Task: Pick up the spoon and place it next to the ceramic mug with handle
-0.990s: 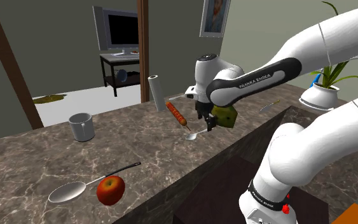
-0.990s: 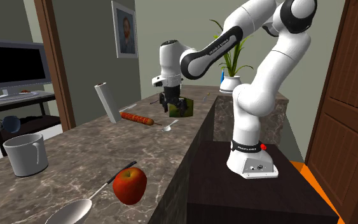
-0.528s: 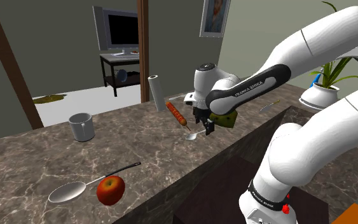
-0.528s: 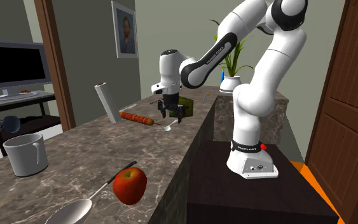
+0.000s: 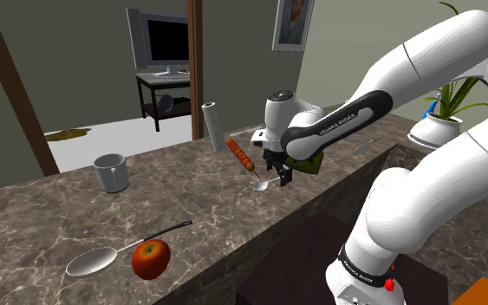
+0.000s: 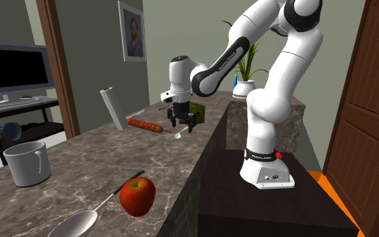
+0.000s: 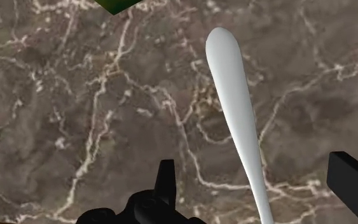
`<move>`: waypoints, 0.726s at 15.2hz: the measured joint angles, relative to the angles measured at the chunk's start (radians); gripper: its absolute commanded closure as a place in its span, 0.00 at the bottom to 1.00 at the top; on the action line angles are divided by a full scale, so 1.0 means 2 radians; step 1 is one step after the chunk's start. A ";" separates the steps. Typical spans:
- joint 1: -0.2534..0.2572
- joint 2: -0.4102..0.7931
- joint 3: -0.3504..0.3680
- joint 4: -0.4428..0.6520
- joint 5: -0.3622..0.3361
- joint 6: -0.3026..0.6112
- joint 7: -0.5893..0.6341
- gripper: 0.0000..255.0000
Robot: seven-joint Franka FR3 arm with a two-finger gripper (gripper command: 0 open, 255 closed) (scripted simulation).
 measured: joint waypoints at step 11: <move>0.000 0.000 0.000 0.000 0.000 0.000 0.000 1.00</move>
